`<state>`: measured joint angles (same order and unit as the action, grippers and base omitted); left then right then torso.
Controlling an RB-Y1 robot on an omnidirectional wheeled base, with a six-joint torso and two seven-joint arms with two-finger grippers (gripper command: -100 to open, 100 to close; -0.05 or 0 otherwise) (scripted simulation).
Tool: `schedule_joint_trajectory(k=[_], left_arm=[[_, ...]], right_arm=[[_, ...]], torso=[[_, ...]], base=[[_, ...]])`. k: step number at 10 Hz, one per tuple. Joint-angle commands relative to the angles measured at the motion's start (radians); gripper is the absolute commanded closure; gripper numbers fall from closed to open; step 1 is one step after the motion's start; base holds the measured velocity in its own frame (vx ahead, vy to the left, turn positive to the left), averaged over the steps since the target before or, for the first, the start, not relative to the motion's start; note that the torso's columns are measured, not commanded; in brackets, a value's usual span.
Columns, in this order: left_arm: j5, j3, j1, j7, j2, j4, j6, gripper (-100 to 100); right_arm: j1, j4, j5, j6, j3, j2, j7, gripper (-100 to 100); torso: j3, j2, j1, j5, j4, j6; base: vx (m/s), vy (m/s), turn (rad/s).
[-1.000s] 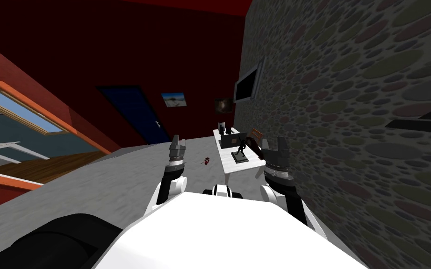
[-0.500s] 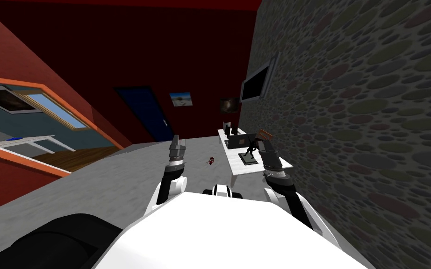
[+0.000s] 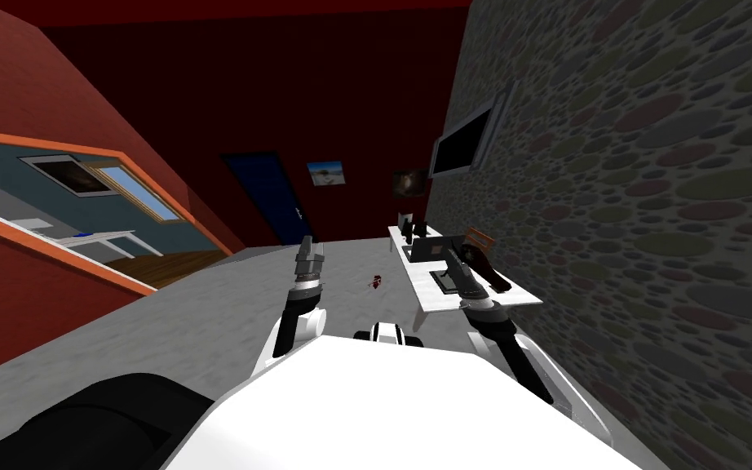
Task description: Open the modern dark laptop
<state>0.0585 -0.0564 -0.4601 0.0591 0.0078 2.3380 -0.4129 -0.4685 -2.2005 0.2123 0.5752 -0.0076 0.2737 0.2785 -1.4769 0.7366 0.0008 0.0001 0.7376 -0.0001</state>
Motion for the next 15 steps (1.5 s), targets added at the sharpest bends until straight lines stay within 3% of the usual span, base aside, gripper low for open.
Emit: schedule_joint_trajectory(k=[1,5,8,10,13,15], left_arm=[[0.000,0.000,0.000,0.000,0.000,0.000,0.000,0],[0.000,0.000,0.000,0.000,0.000,0.000,0.000,0],[0.000,0.000,0.000,0.000,0.000,0.000,0.000,0],[0.000,0.000,0.000,0.000,0.000,0.000,0.000,0],[0.000,0.000,0.000,0.000,0.000,0.000,0.000,0],[0.000,0.000,0.000,0.000,0.000,0.000,0.000,0]], right_arm=[[0.001,0.024,0.052,-0.016,-0.003,0.038,0.071,-100],[0.005,0.069,0.155,-0.047,-0.016,0.114,0.179,-100],[0.008,0.086,0.192,-0.058,-0.021,0.139,0.235,-100],[0.013,0.122,0.259,-0.081,-0.032,0.188,0.299,-100],[0.017,0.141,0.304,-0.092,-0.038,0.212,0.356,-100],[0.025,0.182,0.374,-0.115,-0.051,0.261,0.422,-100]], torso=[[0.001,0.001,-0.003,0.000,0.000,0.000],[0.001,0.002,-0.002,0.000,0.001,0.000],[0.001,0.002,-0.002,-0.001,0.000,0.000],[0.001,0.002,-0.002,-0.001,0.001,0.000],[0.001,0.001,-0.001,0.000,0.000,0.000],[0.001,0.002,-0.002,-0.001,0.001,0.000]], base=[[0.025,0.097,0.074],[0.051,0.128,0.093],[0.046,0.092,0.039],[0.062,0.089,0.067],[0.060,0.078,0.022],[0.079,0.065,0.039]])
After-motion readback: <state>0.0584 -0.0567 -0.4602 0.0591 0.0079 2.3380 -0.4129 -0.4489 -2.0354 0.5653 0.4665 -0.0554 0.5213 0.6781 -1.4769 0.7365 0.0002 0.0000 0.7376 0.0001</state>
